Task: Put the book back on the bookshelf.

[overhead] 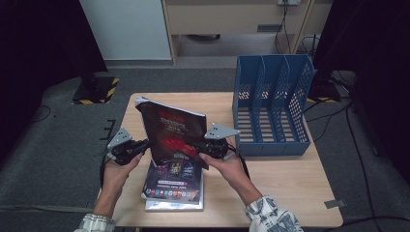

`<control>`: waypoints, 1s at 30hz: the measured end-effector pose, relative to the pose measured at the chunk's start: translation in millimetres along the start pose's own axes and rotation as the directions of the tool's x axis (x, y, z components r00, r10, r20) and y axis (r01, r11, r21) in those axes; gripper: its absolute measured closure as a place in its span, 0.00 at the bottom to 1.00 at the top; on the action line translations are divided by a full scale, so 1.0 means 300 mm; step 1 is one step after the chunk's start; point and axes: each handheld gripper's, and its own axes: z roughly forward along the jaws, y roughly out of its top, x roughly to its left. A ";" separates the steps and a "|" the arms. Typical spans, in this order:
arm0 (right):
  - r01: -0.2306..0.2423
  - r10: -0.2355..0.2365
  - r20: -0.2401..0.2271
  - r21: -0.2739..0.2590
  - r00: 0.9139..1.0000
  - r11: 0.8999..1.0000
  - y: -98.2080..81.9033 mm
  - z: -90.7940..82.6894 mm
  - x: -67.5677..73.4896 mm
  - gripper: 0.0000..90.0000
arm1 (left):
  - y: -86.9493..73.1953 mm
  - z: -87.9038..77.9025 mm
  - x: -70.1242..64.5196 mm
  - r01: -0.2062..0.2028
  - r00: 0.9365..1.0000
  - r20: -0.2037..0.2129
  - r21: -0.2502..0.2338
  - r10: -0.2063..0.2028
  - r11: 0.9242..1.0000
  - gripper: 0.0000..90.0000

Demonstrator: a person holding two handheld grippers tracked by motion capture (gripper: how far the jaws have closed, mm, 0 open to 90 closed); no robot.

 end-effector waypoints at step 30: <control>0.036 -0.037 -0.048 -0.021 0.998 0.999 0.197 -0.029 -0.026 0.83 | 0.010 -0.004 -0.012 -0.046 0.999 0.010 0.007 0.046 0.999 0.96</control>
